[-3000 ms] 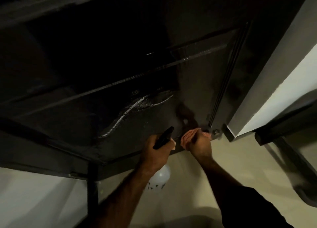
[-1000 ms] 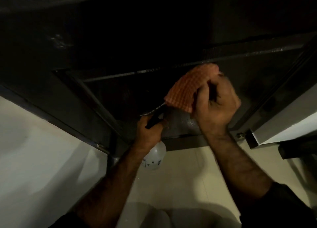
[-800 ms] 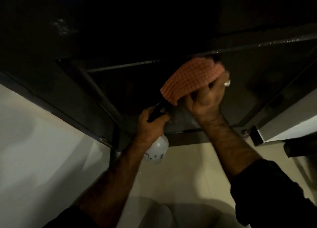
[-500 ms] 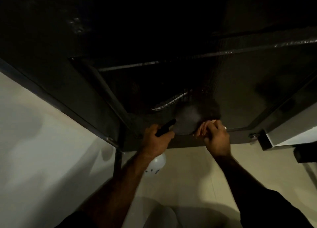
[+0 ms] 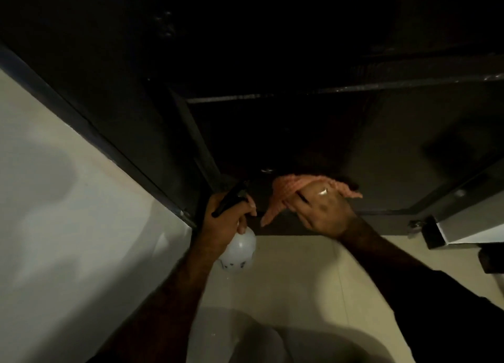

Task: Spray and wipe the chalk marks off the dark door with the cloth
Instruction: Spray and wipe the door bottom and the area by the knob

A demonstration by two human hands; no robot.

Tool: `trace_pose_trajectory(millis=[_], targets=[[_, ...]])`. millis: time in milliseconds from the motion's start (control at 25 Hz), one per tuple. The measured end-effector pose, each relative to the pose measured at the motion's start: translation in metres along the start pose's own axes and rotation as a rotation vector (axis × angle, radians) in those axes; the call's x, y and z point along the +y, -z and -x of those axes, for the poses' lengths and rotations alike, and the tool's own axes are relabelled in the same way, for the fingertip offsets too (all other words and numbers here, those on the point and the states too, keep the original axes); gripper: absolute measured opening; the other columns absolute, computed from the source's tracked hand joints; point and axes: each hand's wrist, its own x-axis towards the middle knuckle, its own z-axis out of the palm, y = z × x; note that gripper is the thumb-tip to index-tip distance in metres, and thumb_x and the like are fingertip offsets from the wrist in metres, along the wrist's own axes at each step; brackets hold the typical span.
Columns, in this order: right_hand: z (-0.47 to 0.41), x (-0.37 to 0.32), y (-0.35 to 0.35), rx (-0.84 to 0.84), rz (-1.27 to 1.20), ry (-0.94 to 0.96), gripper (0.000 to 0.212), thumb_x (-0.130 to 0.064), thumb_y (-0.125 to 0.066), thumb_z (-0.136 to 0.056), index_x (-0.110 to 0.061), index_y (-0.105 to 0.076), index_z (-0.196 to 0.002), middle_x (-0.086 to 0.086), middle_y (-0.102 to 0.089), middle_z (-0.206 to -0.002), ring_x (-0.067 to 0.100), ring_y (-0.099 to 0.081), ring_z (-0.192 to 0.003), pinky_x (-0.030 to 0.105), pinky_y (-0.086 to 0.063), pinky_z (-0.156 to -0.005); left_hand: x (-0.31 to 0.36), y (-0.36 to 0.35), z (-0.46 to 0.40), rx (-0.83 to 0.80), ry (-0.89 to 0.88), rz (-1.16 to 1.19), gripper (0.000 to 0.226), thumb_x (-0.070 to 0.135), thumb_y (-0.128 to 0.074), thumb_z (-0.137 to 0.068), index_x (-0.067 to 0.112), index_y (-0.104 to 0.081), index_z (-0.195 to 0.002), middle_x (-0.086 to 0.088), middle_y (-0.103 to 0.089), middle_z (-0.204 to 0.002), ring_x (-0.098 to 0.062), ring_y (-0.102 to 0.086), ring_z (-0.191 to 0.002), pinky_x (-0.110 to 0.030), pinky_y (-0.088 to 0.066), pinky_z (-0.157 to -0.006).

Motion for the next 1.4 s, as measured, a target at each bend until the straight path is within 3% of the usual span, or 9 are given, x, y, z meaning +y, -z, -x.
trace_pose_trajectory(millis=[120,400,600,720,920,1040,1120,1280,1400], targets=[[0.042,0.016,0.004,-0.314,0.016,0.16,0.048,-0.021,-0.053,-0.096,-0.015,-0.056,-0.143,0.013,-0.055,-0.133,0.04,-0.069,-0.107,0.047,-0.05,-0.094,-0.013,0.018,0.005,0.025,0.046,0.035,0.011,0.014,-0.073,-0.089,0.003,-0.071,-0.087,-0.016,-0.075,-0.085,-0.017,-0.047,-0.042,-0.029,-0.044,-0.048],[-0.141,-0.002,0.042,0.339,0.063,0.066,0.038,-0.019,-0.071,-0.099,-0.013,-0.065,-0.136,0.016,-0.06,-0.135,0.034,-0.056,-0.12,0.051,-0.042,-0.099,-0.025,0.046,0.003,0.158,0.072,0.09,0.016,0.006,-0.068,-0.096,-0.008,-0.065,-0.104,-0.016,-0.075,-0.088,-0.019,-0.048,-0.047,-0.033,-0.044,-0.052],[-0.047,-0.027,-0.036,-0.307,0.281,0.494,0.059,-0.014,-0.047,-0.107,-0.024,-0.039,-0.165,0.001,-0.041,-0.169,0.025,-0.044,-0.152,0.048,-0.032,-0.128,-0.022,0.055,0.009,0.115,-0.008,0.13,0.022,0.033,-0.075,-0.075,0.012,-0.071,-0.076,-0.006,-0.069,-0.068,-0.024,-0.046,-0.047,-0.036,-0.045,-0.053],[-0.005,0.003,-0.008,-0.412,0.315,0.537,0.058,-0.013,-0.019,-0.115,-0.021,-0.012,-0.171,0.002,-0.029,-0.174,0.026,-0.028,-0.161,0.051,-0.017,-0.132,-0.024,0.058,0.01,0.115,-0.024,0.109,0.01,0.019,-0.07,-0.083,0.02,-0.075,-0.074,-0.022,-0.069,-0.082,-0.019,-0.047,-0.046,-0.032,-0.046,-0.05],[-0.139,0.005,0.058,0.098,0.148,0.224,0.051,-0.019,-0.054,-0.107,-0.009,-0.052,-0.156,0.019,-0.041,-0.166,0.037,-0.032,-0.157,0.056,-0.017,-0.129,-0.03,0.076,0.011,0.191,0.042,0.103,0.046,-0.004,-0.065,-0.096,0.032,-0.078,-0.07,-0.013,-0.064,-0.065,-0.016,-0.049,-0.048,-0.031,-0.046,-0.05],[-0.214,-0.031,0.051,0.257,0.129,0.178,0.046,-0.019,-0.058,-0.108,-0.007,-0.056,-0.153,0.016,-0.048,-0.162,0.035,-0.041,-0.153,0.054,-0.025,-0.128,-0.024,0.087,0.005,0.211,0.004,0.132,0.015,0.018,-0.074,-0.083,0.005,-0.075,-0.089,-0.038,-0.059,-0.078,-0.023,-0.049,-0.049,-0.033,-0.047,-0.051],[-0.195,-0.044,0.024,0.17,0.191,0.242,0.053,-0.015,-0.056,-0.108,-0.003,-0.046,-0.159,0.018,-0.041,-0.166,0.035,-0.036,-0.156,0.052,-0.02,-0.131,-0.021,0.094,-0.002,0.231,-0.029,0.111,0.033,0.015,-0.071,-0.086,-0.015,-0.066,-0.099,-0.034,-0.061,-0.078,-0.02,-0.051,-0.047,-0.033,-0.048,-0.051],[-0.104,-0.064,-0.024,-0.336,0.154,0.391,0.08,0.002,-0.055,-0.094,-0.007,-0.025,-0.167,0.015,-0.029,-0.172,0.03,-0.03,-0.159,0.041,0.002,-0.134,-0.028,0.1,0.001,0.236,-0.086,0.155,0.05,0.029,-0.074,-0.077,-0.017,-0.065,-0.095,-0.045,-0.056,-0.079,-0.02,-0.049,-0.047,-0.034,-0.047,-0.054],[-0.117,-0.059,-0.005,-0.302,0.233,0.401,0.071,-0.012,-0.054,-0.103,-0.01,-0.025,-0.167,0.013,-0.026,-0.174,0.029,-0.019,-0.163,0.049,-0.002,-0.133,-0.027,0.096,0.009,0.231,-0.04,0.163,0.032,0.022,-0.075,-0.076,-0.007,-0.07,-0.09,-0.045,-0.055,-0.079,-0.019,-0.048,-0.047,-0.033,-0.046,-0.05]])
